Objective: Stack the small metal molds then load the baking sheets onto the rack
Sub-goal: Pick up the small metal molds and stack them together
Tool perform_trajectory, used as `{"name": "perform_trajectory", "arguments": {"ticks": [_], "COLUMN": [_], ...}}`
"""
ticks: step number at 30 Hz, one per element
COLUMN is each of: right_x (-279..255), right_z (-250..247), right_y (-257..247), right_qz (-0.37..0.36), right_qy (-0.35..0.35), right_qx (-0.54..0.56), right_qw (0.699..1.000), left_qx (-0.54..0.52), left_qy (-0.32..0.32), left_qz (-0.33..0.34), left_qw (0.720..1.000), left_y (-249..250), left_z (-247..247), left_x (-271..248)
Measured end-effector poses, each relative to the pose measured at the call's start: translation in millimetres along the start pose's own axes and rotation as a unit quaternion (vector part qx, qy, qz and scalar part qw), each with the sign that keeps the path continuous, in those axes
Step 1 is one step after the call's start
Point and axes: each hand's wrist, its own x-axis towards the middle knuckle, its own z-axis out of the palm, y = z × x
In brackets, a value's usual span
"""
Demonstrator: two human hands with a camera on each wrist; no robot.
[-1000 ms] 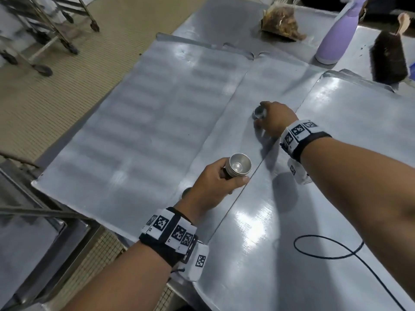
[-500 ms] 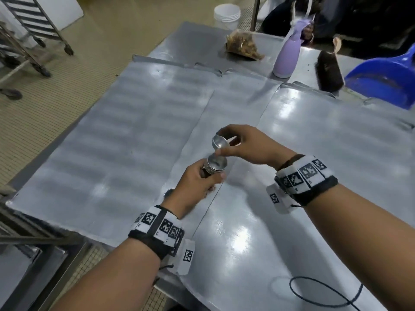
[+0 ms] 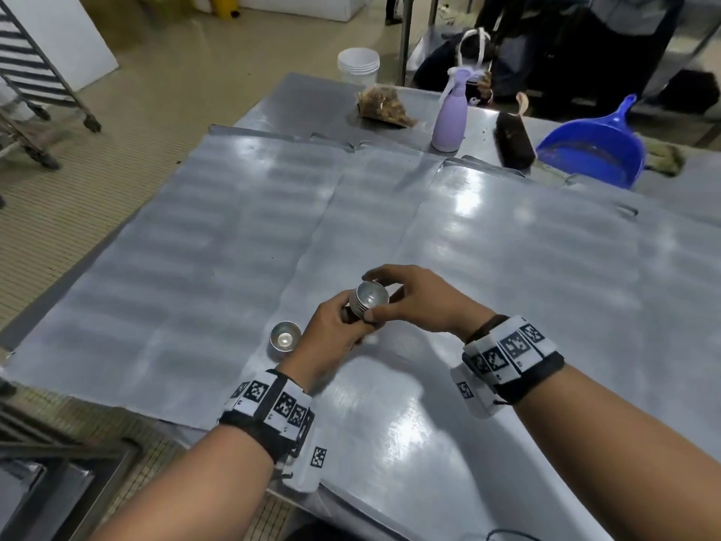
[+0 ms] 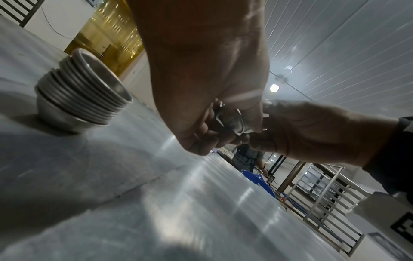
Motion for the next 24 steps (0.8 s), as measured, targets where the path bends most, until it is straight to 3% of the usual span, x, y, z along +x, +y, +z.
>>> {"name": "perform_trajectory", "arguments": {"ticks": [5, 13, 18, 24], "right_x": [-21, -47, -57, -37], "right_z": [1, -2, 13, 39], "right_y": [14, 53, 67, 38], "right_qz": [0.017, 0.065, 0.084, 0.053], "right_qy": [0.006, 0.094, 0.084, 0.055], "right_qx": [0.042, 0.034, 0.034, 0.013], "right_qw": [0.999, 0.993, 0.992, 0.997], "left_qx": [0.024, 0.015, 0.02, 0.039], "left_qy": [-0.014, -0.003, 0.013, 0.055], "left_qz": [-0.007, -0.038, -0.035, -0.02], "left_qw": [1.0, 0.999, 0.999, 0.997], "left_y": [-8, -16, -19, -12], "left_z": [9, 21, 11, -24], "left_x": [-7, -18, -30, -55]}}
